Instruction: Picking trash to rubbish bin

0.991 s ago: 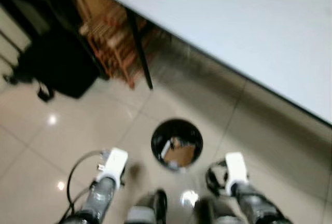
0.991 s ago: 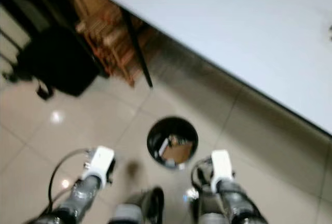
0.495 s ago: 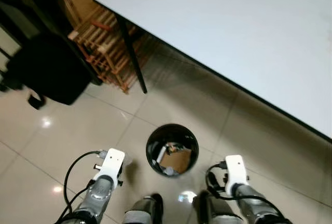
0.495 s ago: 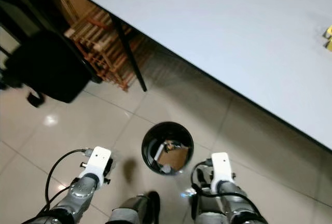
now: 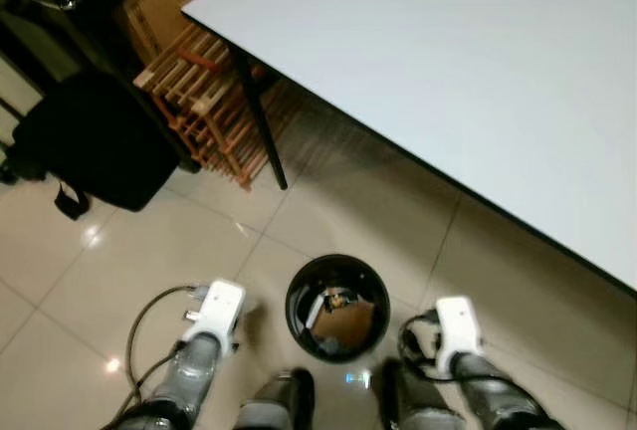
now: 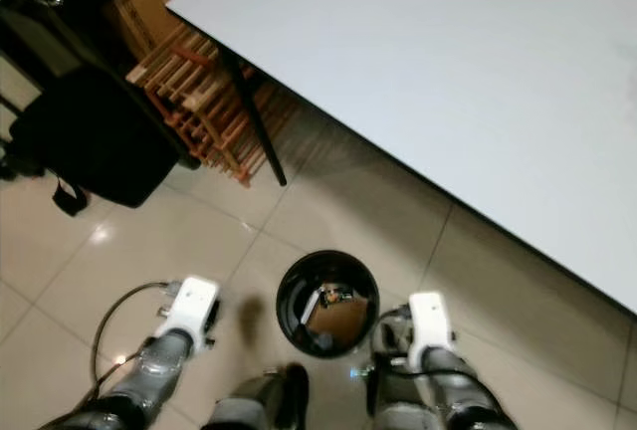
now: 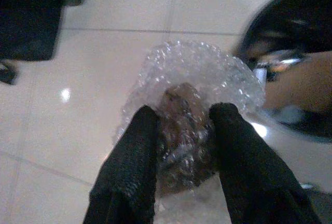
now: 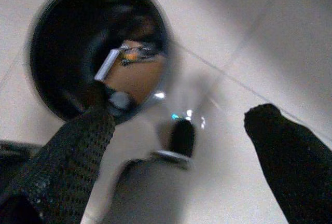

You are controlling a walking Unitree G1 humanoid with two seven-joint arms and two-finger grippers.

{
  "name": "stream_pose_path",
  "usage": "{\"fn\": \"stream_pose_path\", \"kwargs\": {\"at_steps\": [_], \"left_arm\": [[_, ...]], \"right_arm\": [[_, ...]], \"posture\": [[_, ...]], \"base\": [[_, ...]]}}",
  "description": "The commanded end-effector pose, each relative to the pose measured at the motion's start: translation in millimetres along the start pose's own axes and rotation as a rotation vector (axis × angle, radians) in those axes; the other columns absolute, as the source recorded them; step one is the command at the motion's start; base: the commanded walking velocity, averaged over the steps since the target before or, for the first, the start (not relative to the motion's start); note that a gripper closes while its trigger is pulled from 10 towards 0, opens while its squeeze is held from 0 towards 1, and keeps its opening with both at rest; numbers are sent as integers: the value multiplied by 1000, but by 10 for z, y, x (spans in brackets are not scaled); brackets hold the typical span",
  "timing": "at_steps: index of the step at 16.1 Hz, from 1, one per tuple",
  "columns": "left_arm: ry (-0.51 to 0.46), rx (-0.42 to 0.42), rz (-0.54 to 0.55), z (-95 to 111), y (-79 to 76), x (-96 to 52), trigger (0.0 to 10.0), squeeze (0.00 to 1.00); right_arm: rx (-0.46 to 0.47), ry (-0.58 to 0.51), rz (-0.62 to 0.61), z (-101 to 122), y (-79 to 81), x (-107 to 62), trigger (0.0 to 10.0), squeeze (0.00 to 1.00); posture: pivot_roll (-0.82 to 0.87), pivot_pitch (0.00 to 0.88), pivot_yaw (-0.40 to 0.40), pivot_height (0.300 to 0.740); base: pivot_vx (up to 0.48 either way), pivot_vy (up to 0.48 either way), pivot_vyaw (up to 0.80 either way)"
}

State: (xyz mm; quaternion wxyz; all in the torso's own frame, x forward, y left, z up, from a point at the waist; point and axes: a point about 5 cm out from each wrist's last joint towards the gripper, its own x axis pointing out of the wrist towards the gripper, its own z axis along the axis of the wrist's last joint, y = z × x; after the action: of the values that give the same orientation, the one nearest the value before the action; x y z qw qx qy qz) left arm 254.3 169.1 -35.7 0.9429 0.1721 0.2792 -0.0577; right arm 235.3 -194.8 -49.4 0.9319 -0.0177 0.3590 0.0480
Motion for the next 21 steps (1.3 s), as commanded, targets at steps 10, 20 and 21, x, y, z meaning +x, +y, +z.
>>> {"fn": "stream_pose_path", "kwargs": {"at_steps": [10, 20, 21], "left_arm": [[49, 24, -126, -75, -245, -31, 10000, 0], [-143, 15, -277, 523, -561, 86, 10000, 0], [-150, 16, -280, 548, -569, 89, 10000, 0]], "right_arm": [[-67, 56, 60, -118, 62, -21, 10000, 0], [-59, -97, 384, 160, 390, -48, 10000, 0], [-64, -96, 393, 160, 394, -56, 10000, 0]], "posture": [[16, 317, 88, 740], [-57, 446, 39, 740], [-57, 446, 39, 740]], "base": [[57, 0, 0], [0, 0, 0], [0, 0, 0]]}}
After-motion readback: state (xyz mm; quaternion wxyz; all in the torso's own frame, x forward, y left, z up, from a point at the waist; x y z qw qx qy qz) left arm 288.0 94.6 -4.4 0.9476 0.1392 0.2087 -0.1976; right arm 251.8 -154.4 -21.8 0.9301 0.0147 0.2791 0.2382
